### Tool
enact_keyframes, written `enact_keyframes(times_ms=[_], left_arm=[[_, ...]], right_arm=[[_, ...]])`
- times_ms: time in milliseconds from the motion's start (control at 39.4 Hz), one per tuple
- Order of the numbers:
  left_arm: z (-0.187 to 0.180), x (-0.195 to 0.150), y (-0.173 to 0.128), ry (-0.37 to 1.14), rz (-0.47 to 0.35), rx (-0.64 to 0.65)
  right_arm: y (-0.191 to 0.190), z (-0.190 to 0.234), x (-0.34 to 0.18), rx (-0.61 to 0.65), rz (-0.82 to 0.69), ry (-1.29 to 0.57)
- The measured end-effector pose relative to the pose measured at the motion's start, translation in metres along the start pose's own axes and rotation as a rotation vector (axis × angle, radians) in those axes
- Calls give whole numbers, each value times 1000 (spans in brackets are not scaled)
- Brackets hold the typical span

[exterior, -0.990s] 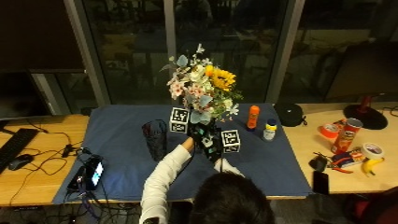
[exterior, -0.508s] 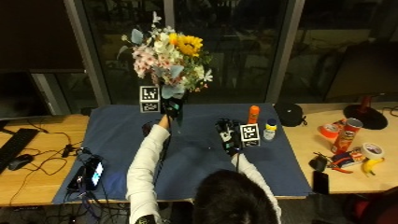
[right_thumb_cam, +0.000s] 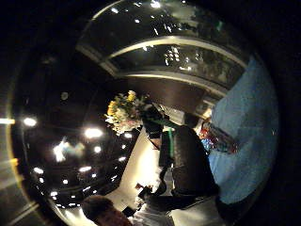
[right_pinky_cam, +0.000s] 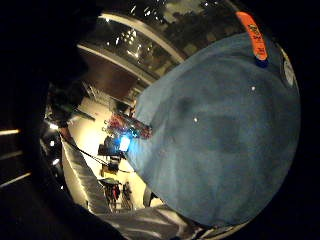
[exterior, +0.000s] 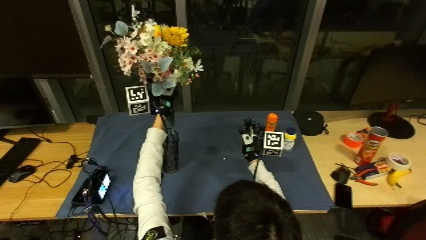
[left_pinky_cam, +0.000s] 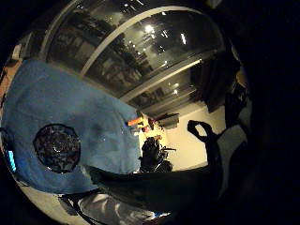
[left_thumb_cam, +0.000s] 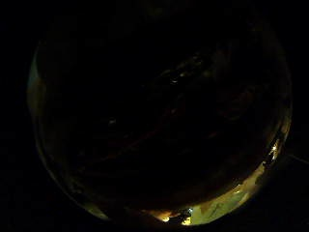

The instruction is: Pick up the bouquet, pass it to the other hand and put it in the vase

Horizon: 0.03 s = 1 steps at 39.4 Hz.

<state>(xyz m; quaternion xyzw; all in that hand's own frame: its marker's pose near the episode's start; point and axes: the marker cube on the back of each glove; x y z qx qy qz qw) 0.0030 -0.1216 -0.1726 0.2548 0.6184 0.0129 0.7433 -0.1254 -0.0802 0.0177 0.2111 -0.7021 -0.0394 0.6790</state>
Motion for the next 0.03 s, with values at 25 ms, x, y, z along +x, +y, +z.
enact_keyframes(times_ms=[25], left_arm=[[-2,-6,0,8,-12,-10]], right_arm=[[0,1,3,8,-5,-6]])
